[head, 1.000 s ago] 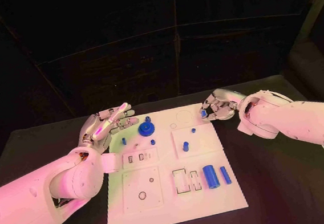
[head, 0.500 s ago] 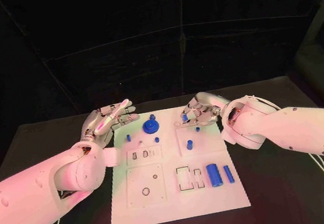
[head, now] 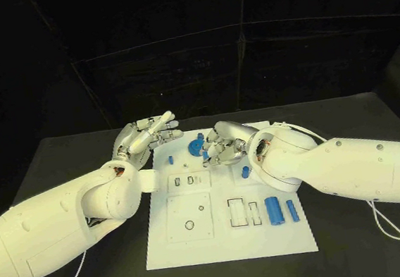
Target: Assemble the parts on the task board
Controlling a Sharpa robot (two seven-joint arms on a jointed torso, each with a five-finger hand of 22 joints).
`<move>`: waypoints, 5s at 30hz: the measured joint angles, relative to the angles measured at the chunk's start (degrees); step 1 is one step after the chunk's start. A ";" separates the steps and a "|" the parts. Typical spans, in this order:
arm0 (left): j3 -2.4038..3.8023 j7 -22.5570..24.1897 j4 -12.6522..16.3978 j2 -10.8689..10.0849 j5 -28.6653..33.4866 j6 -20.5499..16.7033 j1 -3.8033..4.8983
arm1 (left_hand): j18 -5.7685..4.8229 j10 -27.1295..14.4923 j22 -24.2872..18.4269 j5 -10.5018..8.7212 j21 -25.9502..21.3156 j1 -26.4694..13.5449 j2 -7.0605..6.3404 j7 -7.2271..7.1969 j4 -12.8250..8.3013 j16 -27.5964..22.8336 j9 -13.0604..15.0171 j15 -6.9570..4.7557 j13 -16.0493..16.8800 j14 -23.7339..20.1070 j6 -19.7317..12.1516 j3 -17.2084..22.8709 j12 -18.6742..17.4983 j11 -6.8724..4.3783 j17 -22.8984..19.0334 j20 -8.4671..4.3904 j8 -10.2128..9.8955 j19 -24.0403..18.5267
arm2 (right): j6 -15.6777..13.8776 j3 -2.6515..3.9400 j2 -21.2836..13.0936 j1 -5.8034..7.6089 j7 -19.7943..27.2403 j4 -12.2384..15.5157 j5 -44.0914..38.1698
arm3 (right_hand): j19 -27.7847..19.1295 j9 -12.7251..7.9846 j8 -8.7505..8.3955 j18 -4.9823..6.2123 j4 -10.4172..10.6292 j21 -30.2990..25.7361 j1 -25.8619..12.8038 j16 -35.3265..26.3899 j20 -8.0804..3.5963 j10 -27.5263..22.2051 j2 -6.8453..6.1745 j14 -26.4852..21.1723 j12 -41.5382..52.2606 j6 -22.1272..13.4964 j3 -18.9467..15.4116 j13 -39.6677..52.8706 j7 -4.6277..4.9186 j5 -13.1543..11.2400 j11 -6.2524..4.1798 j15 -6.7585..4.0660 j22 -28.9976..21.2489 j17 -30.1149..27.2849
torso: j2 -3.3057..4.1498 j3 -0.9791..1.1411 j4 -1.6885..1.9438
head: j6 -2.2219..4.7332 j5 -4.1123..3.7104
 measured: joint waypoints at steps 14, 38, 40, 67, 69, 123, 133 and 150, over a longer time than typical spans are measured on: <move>0.00 0.00 -0.14 0.14 0.00 0.04 0.07 | 0.00 0.00 0.01 0.00 0.00 0.23 0.23 0.00 -0.16 0.00 0.00 0.00 0.00 0.00 0.00 0.16 0.00 0.00 0.00 0.00 0.00 0.00 | 5.04 -1.43 4.29 -0.87 -2.30 -1.89 -7.41 | 0.00 0.02 0.01 0.01 0.75 0.00 -0.73 0.00 0.00 0.00 -0.73 0.00 0.00 -0.19 1.08 0.00 -0.10 -0.24 0.00 0.00 -0.08 -0.01 | 0.03 0.04 -0.08 | -0.46 1.74; 0.01 -0.03 -0.42 0.40 0.00 0.24 0.10 | 0.00 0.00 -0.04 0.00 0.00 0.23 0.23 0.00 -0.16 0.00 0.00 0.00 0.00 0.00 0.00 0.16 0.00 0.00 0.00 0.00 0.00 0.00 | 5.89 -2.00 7.69 -1.94 -2.54 -5.37 -11.16 | 0.00 0.05 0.13 0.00 0.44 0.00 -1.32 0.00 0.00 0.00 -1.34 0.00 0.00 -0.04 1.50 0.28 -0.01 -0.07 0.00 0.00 -0.16 0.03 | 0.07 0.15 -0.13 | -1.26 2.55; 0.01 -0.03 -0.44 0.44 0.00 0.26 0.10 | 0.00 0.00 -0.04 0.00 0.00 0.23 0.23 0.00 -0.16 0.00 0.00 0.00 0.00 0.00 0.00 0.16 0.00 0.00 0.00 0.00 0.00 0.00 | 5.86 -1.95 7.88 -1.97 -2.48 -5.58 -11.22 | 0.00 0.05 0.12 0.00 0.34 0.00 -1.32 0.00 0.00 0.00 -1.35 0.00 0.00 -0.04 1.60 0.28 -0.02 -0.07 0.00 0.01 -0.16 0.03 | 0.06 0.15 -0.13 | -1.29 2.56; 0.00 -0.16 -0.63 0.55 -0.01 0.63 0.11 | 0.00 0.00 -0.02 0.00 0.00 0.23 0.23 0.00 -0.16 -0.23 0.00 0.00 0.00 0.00 0.00 0.16 0.00 0.00 0.00 0.00 0.00 0.00 | 6.43 -1.77 7.66 -2.08 -2.37 -5.81 -12.21 | 0.00 -0.04 -1.15 0.00 -0.14 0.00 -3.29 0.00 0.01 -0.72 -3.31 0.21 -1.12 -0.52 2.08 -0.83 0.45 -0.63 0.71 0.21 -0.55 0.01 | 0.01 0.18 -0.11 | -1.79 2.53; 0.00 -0.17 -0.63 0.53 -0.01 0.64 0.11 | 0.00 0.00 -0.02 0.00 0.00 0.23 0.23 0.00 -0.16 -0.23 0.00 0.00 0.00 0.00 0.00 0.16 0.00 0.00 0.00 0.00 0.00 0.00 | 6.45 -1.77 7.52 -2.09 -2.42 -5.67 -12.32 | 0.00 -0.04 -1.18 0.00 -0.14 0.00 -3.35 0.00 0.01 -0.72 -3.37 0.21 -1.38 -0.70 2.08 -1.03 0.61 -0.63 0.71 0.21 -0.58 0.01 | 0.01 0.18 -0.11 | -1.79 2.42; 0.00 -8.72 -0.10 -2.13 -12.40 1.52 1.69 | 0.00 18.35 6.91 0.00 15.01 -0.95 -0.95 -6.89 -0.44 40.68 0.65 -9.15 3.65 20.59 9.98 1.12 2.74 -7.80 35.45 -9.37 1.56 23.53 | -0.80 -1.21 -10.34 1.50 19.18 5.27 3.25 | -2.16 0.30 -4.46 0.00 0.90 -2.51 -3.98 -0.85 1.75 -5.85 -5.84 0.00 -5.79 -8.07 -10.37 -7.05 2.06 2.17 2.55 1.65 -4.67 -0.01 | -0.94 0.51 -0.26 | -1.41 2.73; 0.04 -32.50 0.68 -2.15 -34.06 9.71 6.04 | -1.82 20.08 31.20 0.38 39.92 -8.04 -1.70 -9.38 8.57 77.12 7.31 -11.49 31.01 20.66 11.31 -6.79 31.92 -10.62 65.25 -12.10 10.23 27.68 | 0.42 -1.08 -16.69 4.60 21.69 4.32 15.28 | -2.16 0.35 -4.09 -0.01 1.12 -2.51 -3.76 -1.04 1.75 -5.85 -5.62 0.00 -5.79 -7.82 -10.58 -6.93 2.13 2.21 2.55 1.65 -4.65 0.04 | -2.42 1.12 -0.54 | -2.10 3.23; -2.91 -58.92 -4.81 7.44 -55.52 20.25 9.68 | -3.98 17.18 57.89 0.16 60.88 -8.06 -0.10 -10.54 15.18 80.65 21.92 -12.21 59.14 20.59 1.92 -11.86 61.06 -11.67 65.31 -12.92 28.14 30.55 | 0.66 -1.11 -17.60 5.39 20.57 2.26 19.87 | -2.89 0.34 -4.09 0.00 1.37 -3.47 -3.14 -2.56 1.42 -6.47 -4.74 0.00 -6.82 -7.83 -11.63 -8.33 2.13 4.82 2.34 1.65 -6.67 -0.59 | -3.71 1.73 -0.35 | -3.15 3.76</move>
